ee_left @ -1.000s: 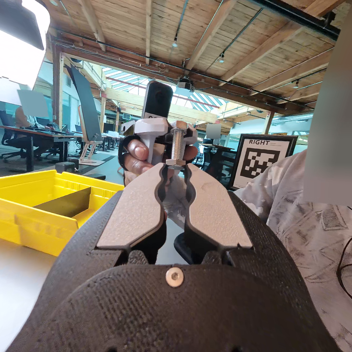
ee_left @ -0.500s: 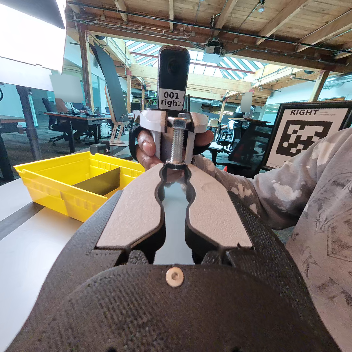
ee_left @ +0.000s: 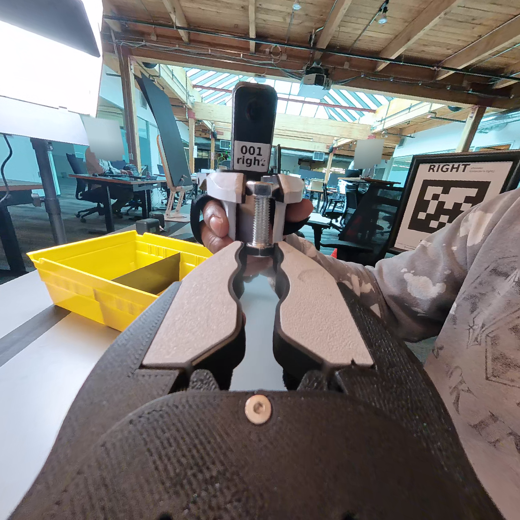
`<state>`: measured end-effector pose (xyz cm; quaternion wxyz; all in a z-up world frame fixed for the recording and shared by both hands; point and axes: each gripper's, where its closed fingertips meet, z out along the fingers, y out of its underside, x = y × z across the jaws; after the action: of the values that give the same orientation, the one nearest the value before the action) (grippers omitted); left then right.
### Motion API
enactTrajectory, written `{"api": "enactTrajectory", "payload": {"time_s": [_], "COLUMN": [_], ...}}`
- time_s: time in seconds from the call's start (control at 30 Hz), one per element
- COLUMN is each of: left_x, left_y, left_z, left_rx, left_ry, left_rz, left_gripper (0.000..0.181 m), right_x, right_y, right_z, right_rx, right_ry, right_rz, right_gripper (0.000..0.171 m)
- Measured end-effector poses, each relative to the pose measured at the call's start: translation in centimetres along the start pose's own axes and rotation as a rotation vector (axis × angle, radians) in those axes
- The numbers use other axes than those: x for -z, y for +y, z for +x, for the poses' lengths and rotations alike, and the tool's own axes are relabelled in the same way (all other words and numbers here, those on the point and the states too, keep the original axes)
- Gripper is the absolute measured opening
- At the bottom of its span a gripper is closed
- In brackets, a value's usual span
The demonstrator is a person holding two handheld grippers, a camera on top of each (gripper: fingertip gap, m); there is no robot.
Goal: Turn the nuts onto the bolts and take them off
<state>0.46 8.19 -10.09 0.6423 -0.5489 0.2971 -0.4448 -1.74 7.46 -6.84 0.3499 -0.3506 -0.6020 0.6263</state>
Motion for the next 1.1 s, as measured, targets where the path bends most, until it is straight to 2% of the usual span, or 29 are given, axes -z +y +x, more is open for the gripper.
{"api": "enactTrajectory", "payload": {"time_s": [0.1, 0.17, 0.3, 0.53, 0.73, 0.97, 1.1], "left_x": [0.3, 0.5, 0.5, 0.5, 0.5, 0.7, 0.5], "left_y": [-0.7, -1.1, -1.2, -0.5, -0.7, -0.9, -0.6], "left_z": [0.2, 0.1, -0.3, -1.2, -1.0, -1.0, -1.1], "left_rx": [0.005, -0.003, 0.002, 0.007, 0.006, 0.021, 0.015], "left_ry": [0.013, 0.006, -0.018, -0.068, -0.057, -0.048, -0.054], "left_rz": [0.042, 0.052, 0.056, 0.037, 0.036, 0.053, 0.036], "left_gripper": [0.018, 0.018, 0.018, 0.018, 0.018, 0.018, 0.018], "right_x": [0.6, 1.4, 1.8, -0.1, -0.1, 0.5, -0.1], "right_y": [-0.5, -1.0, -1.6, -0.8, -0.7, -0.8, -0.6], "right_z": [0.3, 1.7, 1.7, 1.0, 1.1, 1.4, 0.9], "right_rx": [-0.012, -0.021, -0.012, 0.035, 0.044, 0.039, 0.041], "right_ry": [0.006, 0.083, 0.096, 0.123, 0.129, 0.127, 0.113], "right_rz": [0.035, 0.071, 0.095, -0.008, -0.009, 0.003, -0.016], "right_gripper": [0.022, 0.013, 0.017, 0.03, 0.018, 0.019, 0.027]}}
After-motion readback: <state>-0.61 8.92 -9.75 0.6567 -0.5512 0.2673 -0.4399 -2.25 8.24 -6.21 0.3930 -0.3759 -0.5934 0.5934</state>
